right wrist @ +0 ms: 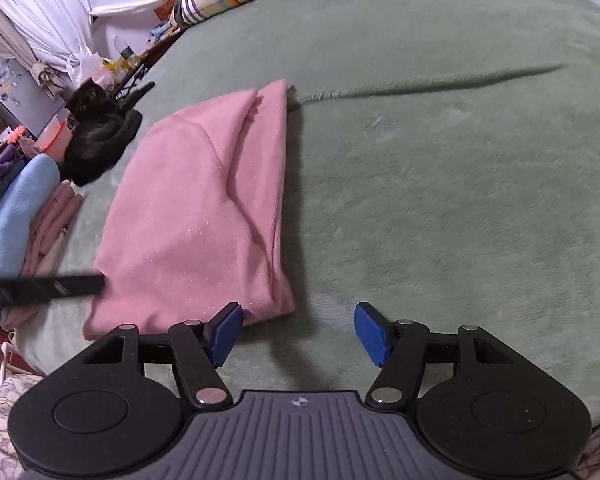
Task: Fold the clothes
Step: 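Pinch the sweater edge with the right gripper and straighten it, then grasp the folded pink sweater end with both grippers and lift it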
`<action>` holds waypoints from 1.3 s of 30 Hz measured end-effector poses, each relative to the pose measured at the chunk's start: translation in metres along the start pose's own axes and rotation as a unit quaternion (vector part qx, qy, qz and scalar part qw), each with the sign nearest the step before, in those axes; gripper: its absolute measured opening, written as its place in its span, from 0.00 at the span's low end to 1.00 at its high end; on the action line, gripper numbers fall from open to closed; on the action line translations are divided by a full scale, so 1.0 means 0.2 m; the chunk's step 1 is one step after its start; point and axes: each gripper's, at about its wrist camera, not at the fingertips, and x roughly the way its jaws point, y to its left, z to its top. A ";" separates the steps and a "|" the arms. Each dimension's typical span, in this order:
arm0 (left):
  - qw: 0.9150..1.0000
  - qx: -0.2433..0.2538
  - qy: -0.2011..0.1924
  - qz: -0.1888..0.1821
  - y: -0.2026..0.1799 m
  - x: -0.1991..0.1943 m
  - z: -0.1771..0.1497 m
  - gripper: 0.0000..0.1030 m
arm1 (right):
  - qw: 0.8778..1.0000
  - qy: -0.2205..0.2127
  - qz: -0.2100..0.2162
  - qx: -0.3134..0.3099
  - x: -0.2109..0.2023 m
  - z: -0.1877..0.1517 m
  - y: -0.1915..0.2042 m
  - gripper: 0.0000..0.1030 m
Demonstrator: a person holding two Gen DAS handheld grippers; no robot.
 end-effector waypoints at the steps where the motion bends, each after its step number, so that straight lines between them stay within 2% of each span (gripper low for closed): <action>1: 1.000 -0.020 -0.007 -0.018 0.08 -0.02 0.02 0.77 | 1.000 -0.003 0.016 0.010 -0.02 0.00 -0.01 0.60; 3: 0.995 -0.075 -0.007 -0.067 0.26 -0.02 0.06 0.77 | 0.992 -0.008 0.096 0.084 -0.02 0.04 -0.12 0.63; 4: 0.990 -0.106 -0.001 -0.095 0.37 0.00 0.08 0.77 | 0.988 -0.009 0.113 0.106 -0.01 0.05 -0.15 0.65; 6: 0.980 -0.155 0.017 -0.124 0.50 0.07 0.09 0.77 | 0.979 -0.007 0.139 0.149 0.03 0.09 -0.23 0.66; 7: 0.970 -0.189 0.035 -0.148 0.58 0.13 0.09 0.77 | 0.974 -0.006 0.151 0.171 0.06 0.11 -0.27 0.67; 9: 0.957 -0.224 0.061 -0.174 0.66 0.23 0.09 0.75 | 0.968 0.012 0.155 0.196 0.16 0.17 -0.34 0.67; 10: 0.955 -0.229 0.072 -0.175 0.69 0.28 0.09 0.75 | 0.968 0.023 0.155 0.197 0.20 0.19 -0.35 0.67; 12: 0.958 -0.215 0.082 -0.173 0.67 0.33 0.09 0.75 | 0.967 0.045 0.160 0.194 0.27 0.23 -0.35 0.67; 14: 0.957 -0.206 0.087 -0.185 0.65 0.37 0.10 0.75 | 0.967 0.065 0.165 0.182 0.34 0.28 -0.32 0.68; 18: 0.947 -0.217 0.087 -0.219 0.62 0.46 0.13 0.76 | 0.968 0.091 0.169 0.165 0.44 0.36 -0.27 0.74; 19: 0.942 -0.228 0.085 -0.231 0.62 0.49 0.14 0.76 | 0.968 0.096 0.170 0.161 0.46 0.38 -0.25 0.76; 21: 0.939 -0.235 0.085 -0.235 0.59 0.53 0.16 0.76 | 0.967 0.103 0.171 0.156 0.49 0.39 -0.21 0.79; 23: 0.945 -0.220 0.085 -0.228 0.53 0.56 0.19 0.76 | 0.966 0.105 0.180 0.154 0.52 0.40 -0.18 0.87; 25: 0.958 -0.183 0.089 -0.203 0.42 0.59 0.21 0.77 | 0.964 0.107 0.188 0.153 0.54 0.40 -0.16 0.88; 26: 0.961 -0.173 0.089 -0.195 0.39 0.60 0.22 0.83 | 0.964 0.107 0.190 0.150 0.54 0.40 -0.14 0.88; 28: 0.971 -0.139 0.085 -0.172 0.28 0.62 0.23 0.87 | 0.965 0.106 0.195 0.140 0.55 0.40 -0.11 0.88; 31: 0.979 -0.111 0.085 -0.148 0.20 0.63 0.23 0.87 | 0.967 0.108 0.199 0.119 0.57 0.39 -0.06 0.87; 33: 0.983 -0.089 0.084 -0.136 0.15 0.62 0.24 0.82 | 0.968 0.108 0.201 0.104 0.58 0.39 -0.02 0.85; 34: 0.984 -0.085 0.083 -0.131 0.15 0.61 0.24 0.80 | 0.969 0.108 0.200 0.100 0.58 0.39 -0.01 0.79; 36: 0.986 -0.081 0.082 -0.120 0.14 0.60 0.24 0.68 | 0.970 0.106 0.195 0.096 0.59 0.38 0.00 0.68; 38: 0.986 -0.085 0.080 -0.118 0.14 0.58 0.24 0.59 | 0.972 0.103 0.186 0.102 0.59 0.37 -0.01 0.45; 39: 0.987 -0.083 0.078 -0.115 0.14 0.57 0.24 0.55 | 0.972 0.101 0.182 0.109 0.59 0.36 -0.03 0.42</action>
